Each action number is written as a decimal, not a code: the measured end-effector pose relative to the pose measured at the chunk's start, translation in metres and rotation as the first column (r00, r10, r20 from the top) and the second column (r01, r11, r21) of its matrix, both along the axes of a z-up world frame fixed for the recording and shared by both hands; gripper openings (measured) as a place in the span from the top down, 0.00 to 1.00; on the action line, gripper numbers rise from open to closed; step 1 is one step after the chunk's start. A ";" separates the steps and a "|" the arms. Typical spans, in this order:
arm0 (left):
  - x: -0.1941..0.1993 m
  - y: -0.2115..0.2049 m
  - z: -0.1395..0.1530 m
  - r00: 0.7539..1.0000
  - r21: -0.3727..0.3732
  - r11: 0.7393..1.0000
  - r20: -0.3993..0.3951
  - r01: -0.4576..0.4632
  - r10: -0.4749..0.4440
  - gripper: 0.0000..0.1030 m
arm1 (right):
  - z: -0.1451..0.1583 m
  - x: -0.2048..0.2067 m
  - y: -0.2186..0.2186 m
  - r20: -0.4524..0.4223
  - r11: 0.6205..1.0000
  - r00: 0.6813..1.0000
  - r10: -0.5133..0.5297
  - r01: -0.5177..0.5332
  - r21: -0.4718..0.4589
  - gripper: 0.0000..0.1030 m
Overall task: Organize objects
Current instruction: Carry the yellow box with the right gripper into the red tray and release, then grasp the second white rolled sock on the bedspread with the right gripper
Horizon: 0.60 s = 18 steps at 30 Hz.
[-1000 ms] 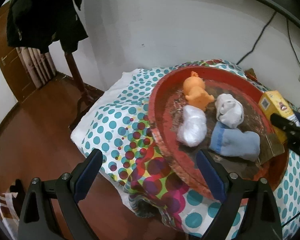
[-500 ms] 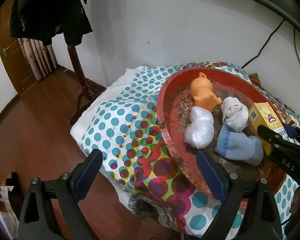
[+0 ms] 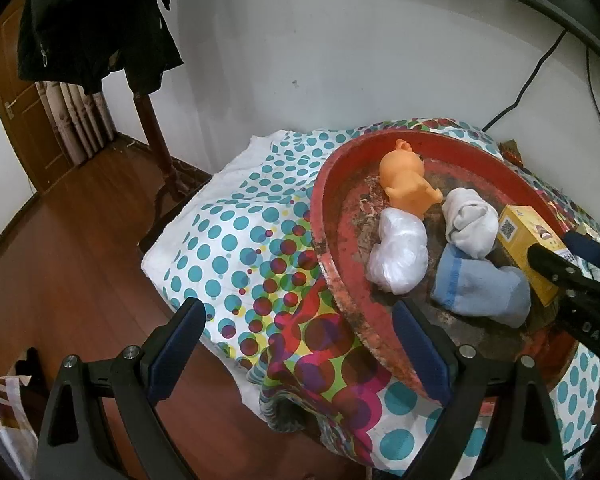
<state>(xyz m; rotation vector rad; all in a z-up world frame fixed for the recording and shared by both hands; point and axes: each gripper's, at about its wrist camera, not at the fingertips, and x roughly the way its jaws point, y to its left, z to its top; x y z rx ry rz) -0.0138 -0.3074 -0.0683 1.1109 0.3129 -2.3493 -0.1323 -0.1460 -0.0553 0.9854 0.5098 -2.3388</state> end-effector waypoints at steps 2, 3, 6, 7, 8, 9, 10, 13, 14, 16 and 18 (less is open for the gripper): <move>0.000 0.001 0.000 1.000 -0.008 1.000 0.003 0.003 -0.003 0.09 | 0.003 0.001 0.003 -0.007 1.000 1.000 -0.003 0.003 0.000 0.40; -0.001 0.001 0.000 1.000 -0.014 1.000 0.004 0.005 -0.005 0.09 | 0.005 0.003 0.006 -0.009 1.000 1.000 -0.001 0.001 -0.006 0.39; -0.001 0.004 0.000 1.000 -0.027 1.000 0.005 0.012 -0.012 0.09 | 0.012 0.005 0.016 -0.008 1.000 1.000 -0.009 0.009 -0.028 0.39; -0.001 0.005 0.000 1.000 -0.028 0.999 0.003 0.016 -0.016 0.09 | 0.014 0.005 0.020 -0.008 0.999 1.000 -0.012 0.011 -0.033 0.39; -0.001 0.005 0.000 1.000 -0.028 0.999 0.003 0.020 -0.020 0.09 | 0.016 0.006 0.023 -0.012 0.999 1.000 -0.015 0.015 -0.033 0.38; -0.002 0.006 0.000 1.000 -0.026 0.999 0.002 0.023 -0.023 0.09 | 0.018 0.007 0.027 -0.020 0.999 1.000 -0.016 0.016 -0.034 0.38; -0.002 0.006 0.000 1.000 -0.024 0.999 0.002 0.025 -0.025 0.09 | 0.019 0.007 0.032 -0.024 0.999 1.000 -0.018 0.017 -0.030 0.38; -0.003 0.009 -0.001 1.000 -0.036 0.999 0.008 0.030 -0.030 0.09 | 0.021 0.005 0.046 -0.026 0.999 0.999 -0.032 0.031 -0.032 0.37; -0.004 0.010 0.000 0.999 -0.044 0.998 0.010 0.034 -0.033 0.09 | 0.021 0.004 0.053 -0.024 0.999 0.999 -0.040 0.039 -0.034 0.37; -0.004 0.013 0.000 0.999 -0.054 0.998 0.010 0.041 -0.041 0.09 | 0.020 0.002 0.069 -0.026 0.998 0.998 -0.061 0.060 -0.036 0.37; -0.004 0.016 0.001 0.999 -0.057 0.997 0.008 0.050 -0.050 0.09 | 0.017 -0.002 0.086 -0.023 0.996 0.996 -0.087 0.086 -0.034 0.36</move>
